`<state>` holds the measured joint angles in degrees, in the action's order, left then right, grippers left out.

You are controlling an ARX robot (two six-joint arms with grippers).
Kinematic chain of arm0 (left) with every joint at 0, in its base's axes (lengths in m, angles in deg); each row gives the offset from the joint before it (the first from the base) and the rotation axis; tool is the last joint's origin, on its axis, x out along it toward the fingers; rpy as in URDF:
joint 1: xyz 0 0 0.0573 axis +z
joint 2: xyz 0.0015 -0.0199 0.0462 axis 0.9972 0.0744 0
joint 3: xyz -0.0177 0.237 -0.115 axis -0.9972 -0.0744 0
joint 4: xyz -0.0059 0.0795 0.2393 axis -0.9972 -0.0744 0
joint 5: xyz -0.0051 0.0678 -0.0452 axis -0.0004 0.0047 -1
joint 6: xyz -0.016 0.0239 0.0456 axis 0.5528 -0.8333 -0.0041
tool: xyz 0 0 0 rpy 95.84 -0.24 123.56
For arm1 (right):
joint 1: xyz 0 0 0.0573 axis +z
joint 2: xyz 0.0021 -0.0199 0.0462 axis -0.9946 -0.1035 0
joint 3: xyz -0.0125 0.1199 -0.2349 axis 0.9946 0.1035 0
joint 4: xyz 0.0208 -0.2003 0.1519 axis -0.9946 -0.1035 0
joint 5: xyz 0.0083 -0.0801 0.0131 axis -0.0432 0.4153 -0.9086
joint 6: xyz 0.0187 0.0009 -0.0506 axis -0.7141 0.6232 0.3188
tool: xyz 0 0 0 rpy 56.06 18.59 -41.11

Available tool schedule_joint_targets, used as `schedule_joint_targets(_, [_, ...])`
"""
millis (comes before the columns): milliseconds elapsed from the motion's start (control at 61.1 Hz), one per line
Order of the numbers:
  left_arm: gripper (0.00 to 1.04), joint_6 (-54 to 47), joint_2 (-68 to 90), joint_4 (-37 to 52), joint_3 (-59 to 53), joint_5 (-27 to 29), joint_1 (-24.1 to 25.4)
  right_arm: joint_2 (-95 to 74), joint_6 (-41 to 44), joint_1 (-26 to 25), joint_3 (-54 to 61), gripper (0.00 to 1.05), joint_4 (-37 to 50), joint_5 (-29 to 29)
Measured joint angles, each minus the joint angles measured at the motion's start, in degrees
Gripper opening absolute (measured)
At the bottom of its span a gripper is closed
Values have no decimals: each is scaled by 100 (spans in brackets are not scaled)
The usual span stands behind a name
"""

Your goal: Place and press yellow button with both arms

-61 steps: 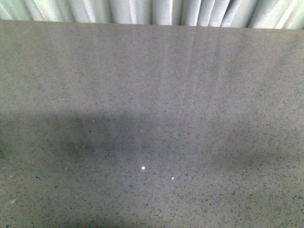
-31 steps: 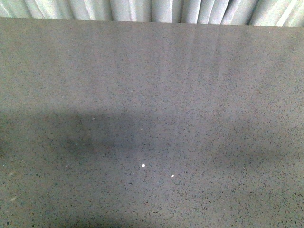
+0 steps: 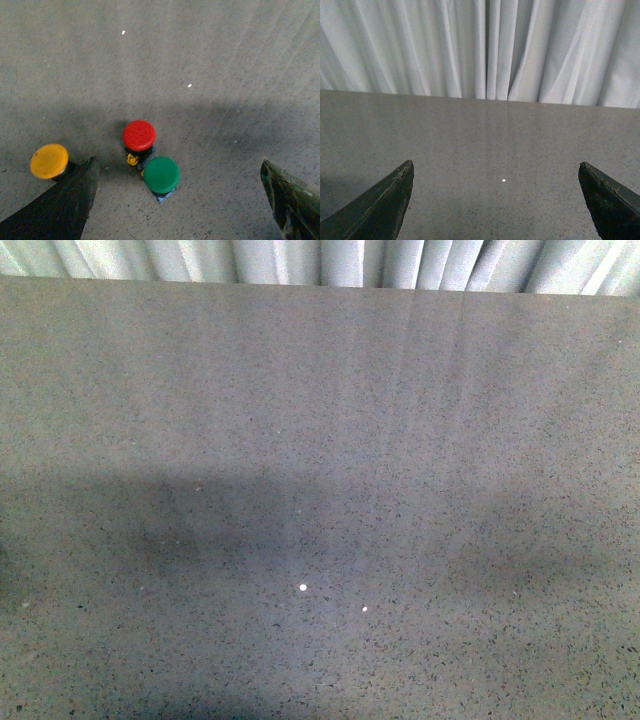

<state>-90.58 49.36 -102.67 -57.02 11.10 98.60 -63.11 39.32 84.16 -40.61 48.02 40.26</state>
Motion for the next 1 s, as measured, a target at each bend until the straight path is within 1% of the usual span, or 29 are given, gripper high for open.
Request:
schedule_joint_targets(65, [96,-142,669,452,103,-184,400,0,2,0,0,96,0,-2])
schedule_joint_targets(180, [96,-407,1803,1419,254,-186,960,0,2,0,0,96,0,7])
schedule_joint_targets(295, [96,-535,2802,2251,354,-306,1410,0,0,0,0,96,0,7])
schedule_joint_targets(426, [96,-688,3926,3143,463,-323,1773,0,2,0,0,96,0,4])
schedule_joint_targets(524, [96,-769,4736,3735,625,-304,1974,0,2,0,0,96,0,7])
schedule_joint_targets(622, [96,-828,5359,4113,798,-275,2133,0,2,0,0,96,0,7])
schedule_joint_targets(802, [96,-935,5971,4350,927,-284,2291,0,2,0,0,96,0,4])
schedule_joint_targets(999, [96,-1091,6428,4520,1021,-308,2299,0,2,0,0,96,0,4])
